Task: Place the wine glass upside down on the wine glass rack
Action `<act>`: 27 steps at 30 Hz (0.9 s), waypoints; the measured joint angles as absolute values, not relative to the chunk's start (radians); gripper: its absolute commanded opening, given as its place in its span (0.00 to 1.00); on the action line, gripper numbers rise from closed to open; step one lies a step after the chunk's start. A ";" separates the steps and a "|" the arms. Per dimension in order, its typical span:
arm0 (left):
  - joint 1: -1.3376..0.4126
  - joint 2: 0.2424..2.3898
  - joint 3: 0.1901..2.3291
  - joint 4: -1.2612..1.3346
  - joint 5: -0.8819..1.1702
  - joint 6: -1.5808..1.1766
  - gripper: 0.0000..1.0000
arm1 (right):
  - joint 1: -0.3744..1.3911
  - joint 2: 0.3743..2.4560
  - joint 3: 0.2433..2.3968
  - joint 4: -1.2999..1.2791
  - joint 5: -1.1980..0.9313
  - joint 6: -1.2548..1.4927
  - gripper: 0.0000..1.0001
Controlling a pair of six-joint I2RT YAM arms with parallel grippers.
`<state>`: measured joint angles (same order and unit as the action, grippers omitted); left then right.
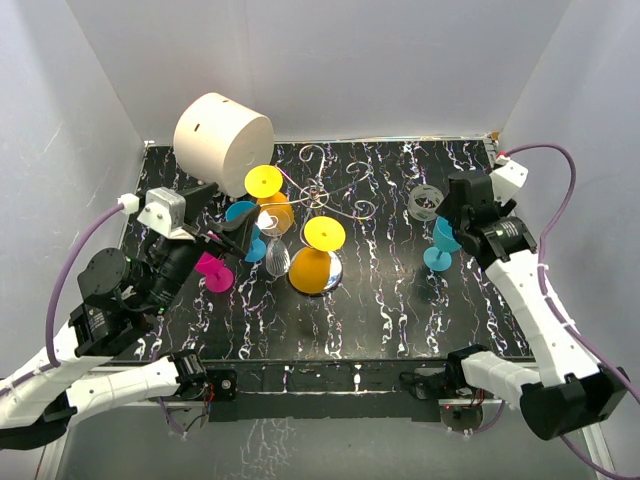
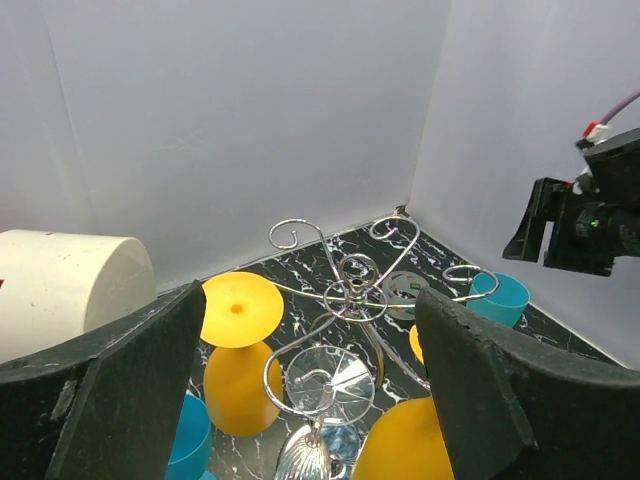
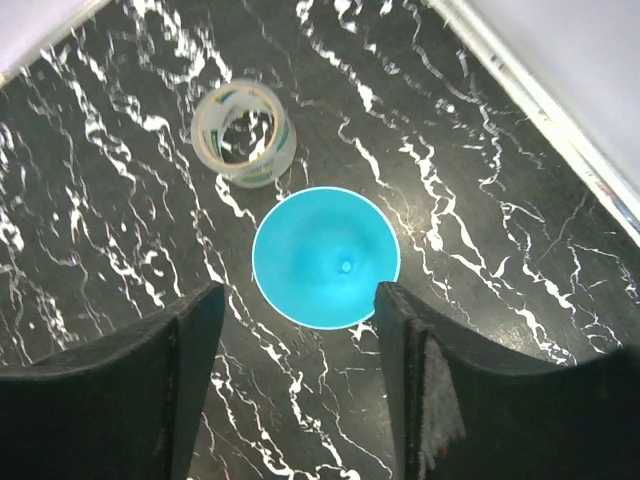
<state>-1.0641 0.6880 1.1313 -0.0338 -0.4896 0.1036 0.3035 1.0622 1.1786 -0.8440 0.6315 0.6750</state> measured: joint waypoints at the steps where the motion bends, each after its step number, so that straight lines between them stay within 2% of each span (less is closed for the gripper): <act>1: -1.064 0.686 1.131 -0.035 -0.490 0.100 0.85 | 0.274 1.069 1.176 -0.840 0.617 0.667 0.52; 6: -1.064 0.660 1.131 -0.040 -0.494 0.085 0.85 | 0.184 1.151 1.161 -0.794 0.438 0.594 0.40; 10: -1.064 0.637 1.131 -0.039 -0.503 0.078 0.85 | 0.167 1.179 1.161 -0.774 0.371 0.558 0.38; 17: -1.064 0.636 1.131 -0.039 -0.508 0.078 0.85 | 0.162 1.243 1.161 -0.775 0.331 0.525 0.33; 27: -1.064 0.637 1.130 -0.039 -0.507 0.078 0.85 | 0.162 1.308 1.161 -0.775 0.318 0.487 0.17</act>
